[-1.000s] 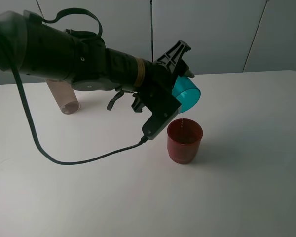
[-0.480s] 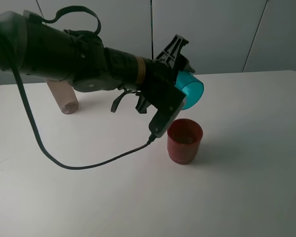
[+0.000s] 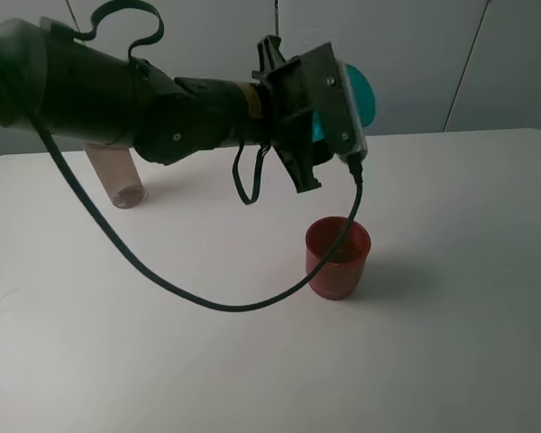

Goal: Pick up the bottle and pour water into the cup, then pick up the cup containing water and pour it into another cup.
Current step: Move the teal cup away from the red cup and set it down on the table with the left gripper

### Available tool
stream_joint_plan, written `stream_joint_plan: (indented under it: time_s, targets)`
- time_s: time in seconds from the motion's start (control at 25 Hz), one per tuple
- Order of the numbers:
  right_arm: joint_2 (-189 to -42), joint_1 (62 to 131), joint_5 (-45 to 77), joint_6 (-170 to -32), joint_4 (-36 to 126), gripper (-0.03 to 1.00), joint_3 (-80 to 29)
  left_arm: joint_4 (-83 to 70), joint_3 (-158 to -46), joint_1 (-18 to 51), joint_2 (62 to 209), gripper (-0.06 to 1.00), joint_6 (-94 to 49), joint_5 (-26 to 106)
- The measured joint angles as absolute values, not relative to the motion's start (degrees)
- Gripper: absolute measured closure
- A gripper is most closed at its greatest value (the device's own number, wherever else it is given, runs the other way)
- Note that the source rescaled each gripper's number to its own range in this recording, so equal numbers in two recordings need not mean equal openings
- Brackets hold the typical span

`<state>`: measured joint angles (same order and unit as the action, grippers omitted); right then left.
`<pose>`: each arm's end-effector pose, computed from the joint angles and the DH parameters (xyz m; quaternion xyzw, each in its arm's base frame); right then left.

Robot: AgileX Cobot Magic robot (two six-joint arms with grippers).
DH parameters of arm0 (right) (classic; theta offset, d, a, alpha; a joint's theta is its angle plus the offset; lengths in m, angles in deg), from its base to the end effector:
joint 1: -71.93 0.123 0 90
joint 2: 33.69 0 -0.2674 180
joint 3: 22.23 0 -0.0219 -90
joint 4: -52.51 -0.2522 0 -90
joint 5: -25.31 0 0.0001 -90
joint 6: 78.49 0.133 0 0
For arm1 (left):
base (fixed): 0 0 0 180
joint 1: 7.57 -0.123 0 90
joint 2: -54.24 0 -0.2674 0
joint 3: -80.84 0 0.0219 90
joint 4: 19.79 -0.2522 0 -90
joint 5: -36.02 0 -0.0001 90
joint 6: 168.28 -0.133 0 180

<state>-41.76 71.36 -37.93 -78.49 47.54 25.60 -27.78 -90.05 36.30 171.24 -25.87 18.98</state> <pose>0.0478 0.0098 0.2556 0.0015 0.8614 0.0408 0.5062 0.3304 -0.3251 0.1865 0.5802 0.5726 -0.0097 0.5791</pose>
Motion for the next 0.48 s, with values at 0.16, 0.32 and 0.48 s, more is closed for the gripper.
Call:
stream_joint_plan:
  time_s: [0.16,0.32,0.48]
  targets:
    - [-41.8,71.4,-37.9,-78.5,47.5,0.97,25.6,-23.4,-90.1,33.8,171.7,0.88,-17.8,14.2]
    - [-41.8,71.4,-37.9,-78.5,47.5,0.97,25.6,-23.0,-89.8,30.5,174.2,0.88,-8.7,6.4]
    - [-41.8,71.4,-37.9,-78.5,47.5,0.97,25.6,-23.0,-89.4,27.3,178.1,0.88,-2.1,-1.2]
